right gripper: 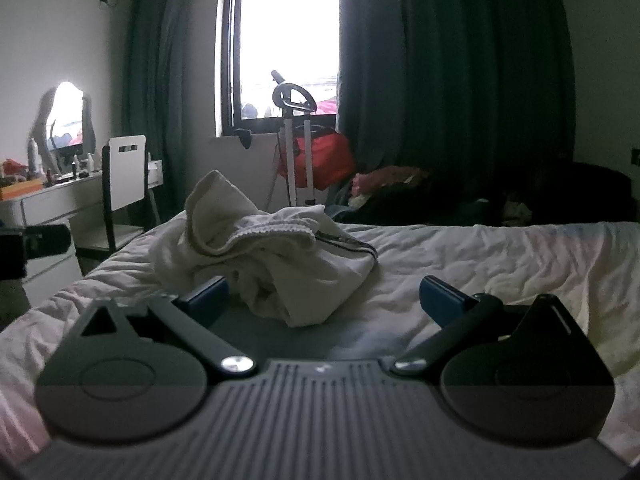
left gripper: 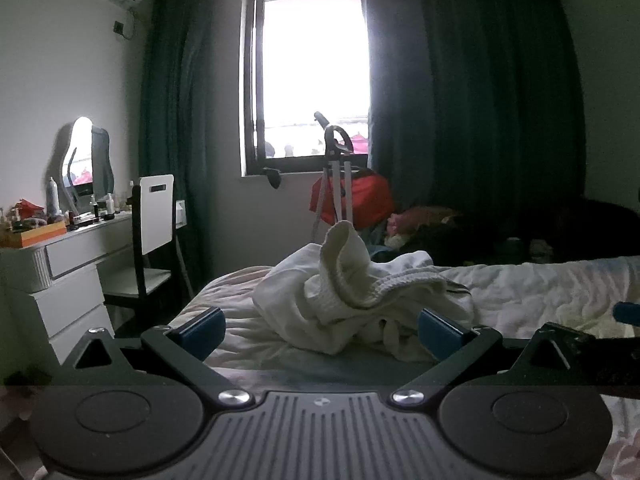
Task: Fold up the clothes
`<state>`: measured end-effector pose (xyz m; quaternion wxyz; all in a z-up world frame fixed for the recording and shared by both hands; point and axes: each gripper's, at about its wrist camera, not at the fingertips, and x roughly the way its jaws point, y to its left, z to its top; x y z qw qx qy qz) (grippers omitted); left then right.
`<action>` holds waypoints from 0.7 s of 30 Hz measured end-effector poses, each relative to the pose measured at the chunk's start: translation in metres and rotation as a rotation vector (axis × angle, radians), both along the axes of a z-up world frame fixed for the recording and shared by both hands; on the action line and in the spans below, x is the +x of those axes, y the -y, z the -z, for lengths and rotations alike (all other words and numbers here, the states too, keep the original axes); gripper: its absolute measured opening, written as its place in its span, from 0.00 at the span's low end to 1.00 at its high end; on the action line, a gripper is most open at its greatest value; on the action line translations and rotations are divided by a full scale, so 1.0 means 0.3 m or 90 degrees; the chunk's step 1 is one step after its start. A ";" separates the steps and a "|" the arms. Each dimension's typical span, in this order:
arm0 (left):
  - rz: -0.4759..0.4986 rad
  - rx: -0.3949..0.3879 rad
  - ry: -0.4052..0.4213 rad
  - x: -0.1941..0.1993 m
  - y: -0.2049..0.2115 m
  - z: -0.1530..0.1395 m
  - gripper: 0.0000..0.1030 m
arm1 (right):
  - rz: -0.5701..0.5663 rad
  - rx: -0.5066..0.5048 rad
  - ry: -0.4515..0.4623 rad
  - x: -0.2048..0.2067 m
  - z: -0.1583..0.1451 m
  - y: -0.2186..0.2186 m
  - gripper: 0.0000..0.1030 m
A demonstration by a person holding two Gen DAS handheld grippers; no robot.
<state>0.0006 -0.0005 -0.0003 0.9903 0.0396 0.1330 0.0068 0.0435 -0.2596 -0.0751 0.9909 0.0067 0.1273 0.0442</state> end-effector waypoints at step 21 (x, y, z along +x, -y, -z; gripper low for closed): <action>-0.017 -0.004 0.007 -0.005 -0.013 0.006 1.00 | 0.013 0.004 -0.001 -0.022 0.016 0.004 1.00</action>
